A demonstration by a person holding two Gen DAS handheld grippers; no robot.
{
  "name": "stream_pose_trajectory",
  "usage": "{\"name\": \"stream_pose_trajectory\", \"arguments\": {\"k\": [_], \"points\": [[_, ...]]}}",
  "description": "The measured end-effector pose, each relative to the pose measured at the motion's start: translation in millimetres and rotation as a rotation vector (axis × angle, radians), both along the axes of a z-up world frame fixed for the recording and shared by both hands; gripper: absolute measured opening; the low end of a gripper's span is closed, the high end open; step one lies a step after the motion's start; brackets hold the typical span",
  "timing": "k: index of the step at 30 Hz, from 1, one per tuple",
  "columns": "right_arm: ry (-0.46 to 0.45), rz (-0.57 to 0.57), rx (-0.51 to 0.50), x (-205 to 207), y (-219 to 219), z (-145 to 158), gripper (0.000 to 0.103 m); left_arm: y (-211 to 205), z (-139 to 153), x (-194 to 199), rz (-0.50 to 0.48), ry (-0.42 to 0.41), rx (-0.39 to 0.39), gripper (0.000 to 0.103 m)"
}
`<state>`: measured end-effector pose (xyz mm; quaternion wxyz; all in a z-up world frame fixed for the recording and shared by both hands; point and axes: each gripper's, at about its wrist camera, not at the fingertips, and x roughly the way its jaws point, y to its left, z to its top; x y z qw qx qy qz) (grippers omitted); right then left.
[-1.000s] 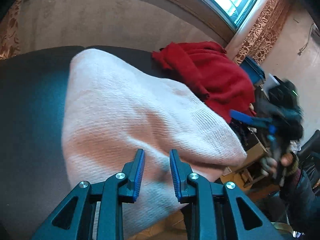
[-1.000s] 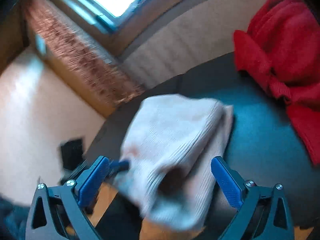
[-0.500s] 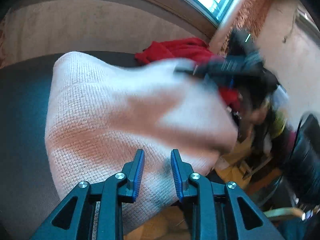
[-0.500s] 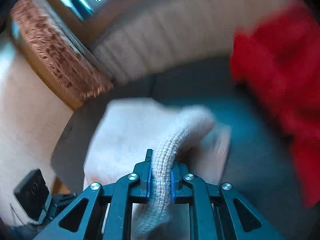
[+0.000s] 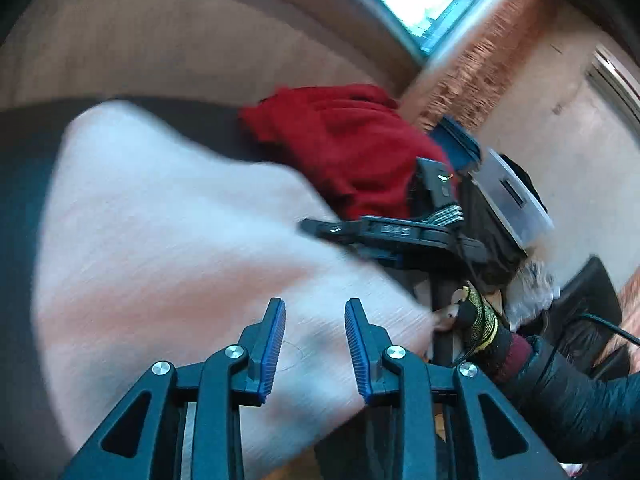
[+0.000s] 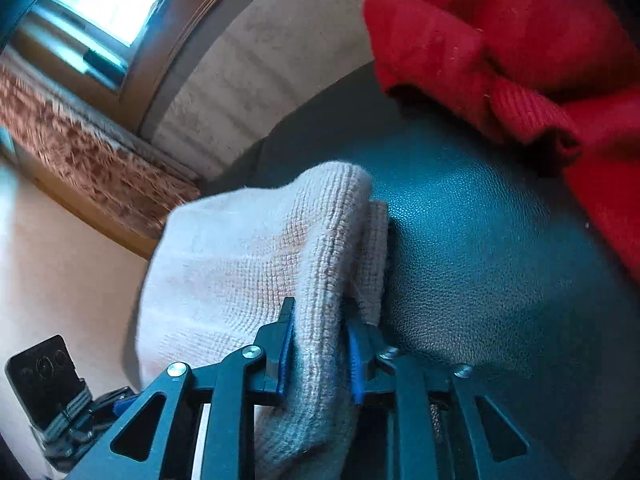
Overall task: Fold clothes
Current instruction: 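Fold the sweater over with the right gripper, lay it down and open, then press the folded sweater flat with both open grippers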
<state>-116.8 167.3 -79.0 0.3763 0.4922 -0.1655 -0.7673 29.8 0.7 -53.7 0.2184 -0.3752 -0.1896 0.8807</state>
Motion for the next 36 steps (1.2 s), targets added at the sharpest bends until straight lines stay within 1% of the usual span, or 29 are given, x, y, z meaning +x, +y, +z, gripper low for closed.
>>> {"name": "stream_pose_trajectory", "arguments": {"k": [1, 2, 4, 5, 8, 10, 12, 14, 15, 16, 17, 18, 20, 22, 23, 24, 26, 27, 28, 29, 30, 31, 34, 36], "points": [[0.022, -0.006, 0.027, 0.6, 1.2, 6.2, 0.042, 11.8, -0.6, -2.7, -0.035, -0.002, -0.02, 0.03], [0.061, -0.013, 0.058, 3.0, 4.1, 14.6, 0.046, 23.6, -1.1, -5.5, -0.07, -0.004, -0.039, 0.03], [0.148, -0.008, 0.053, 13.9, 12.9, 40.0, 0.048, 45.8, -7.3, -4.4, -0.126, -0.011, -0.08, 0.03], [0.178, 0.012, 0.032, 19.8, 14.4, 52.3, 0.048, 54.2, -11.6, -3.3, -0.145, -0.019, -0.088, 0.03], [0.208, 0.104, 0.0, 33.5, 6.7, 68.7, 0.048, 72.5, -27.2, -0.5, -0.176, -0.05, -0.109, 0.03], [0.186, 0.187, -0.014, 40.7, -4.8, 66.5, 0.048, 81.3, -40.0, 2.6, -0.18, -0.065, -0.14, 0.031], [0.138, 0.24, 0.005, 44.5, -4.5, 49.4, 0.048, 83.1, -44.9, 6.3, -0.173, -0.048, -0.135, 0.031], [0.075, 0.254, 0.061, 40.7, -7.6, 21.1, 0.043, 85.5, -46.7, 9.0, -0.164, -0.035, -0.158, 0.03], [0.106, 0.254, 0.061, 41.4, -4.8, 13.9, 0.028, 88.0, -46.1, 12.0, -0.16, -0.023, -0.183, 0.03], [0.13, 0.252, 0.059, 41.6, -1.7, 7.6, 0.023, 90.0, -44.6, 14.7, -0.161, -0.017, -0.204, 0.03], [0.116, 0.238, 0.04, 38.6, 3.1, 6.5, 0.021, 90.2, -42.1, 17.6, -0.162, -0.013, -0.217, 0.03], [0.105, 0.226, 0.025, 36.0, 7.5, 5.7, 0.02, 86.3, -37.9, 21.9, -0.156, -0.012, -0.213, 0.03], [0.12, 0.221, 0.047, 35.5, 9.7, 9.3, 0.019, 68.4, -27.6, 32.3, -0.119, -0.002, -0.188, 0.031], [0.132, 0.23, 0.098, 38.1, 11.4, 16.0, 0.021, 39.1, -12.6, 43.1, -0.043, 0.031, -0.185, 0.031], [0.133, 0.226, 0.122, 38.8, 13.4, 21.2, 0.023, 23.0, -4.8, 46.2, 0.0, 0.051, -0.188, 0.031], [0.156, 0.219, 0.132, 39.4, 10.6, 32.6, 0.024, 2.5, 4.1, 48.1, 0.054, 0.072, -0.187, 0.031], [0.202, 0.204, 0.151, 40.5, 4.9, 55.4, 0.035, -38.2, 20.1, 43.0, 0.156, 0.107, -0.166, 0.031], [0.224, 0.197, 0.154, 41.0, 1.6, 67.4, 0.05, -60.4, 26.9, 39.4, 0.211, 0.119, -0.151, 0.031], [0.24, 0.19, 0.115, 41.4, -4.7, 82.2, 0.063, -76.4, 32.6, 34.9, 0.257, 0.128, -0.143, 0.031], [0.249, 0.184, 0.088, 41.0, -11.4, 91.6, 0.068, -90.1, 37.0, 26.8, 0.292, 0.133, -0.137, 0.031], [0.257, 0.175, 0.068, 38.5, -24.6, 99.0, 0.071, -105.0, 41.0, 16.7, 0.325, 0.137, -0.13, 0.031], [0.262, 0.164, 0.051, 35.4, -37.7, 105.1, 0.071, -115.9, 42.0, 6.7, 0.35, 0.137, -0.125, 0.031], [0.235, 0.095, 0.062, 14.8, -74.9, 95.2, 0.074, -122.3, 40.4, -22.6, 0.387, 0.119, -0.135, 0.031], [0.213, 0.039, 0.102, 3.0, -84.2, 73.9, 0.077, -121.9, 32.0, -38.7, 0.389, 0.091, -0.136, 0.032]]}}
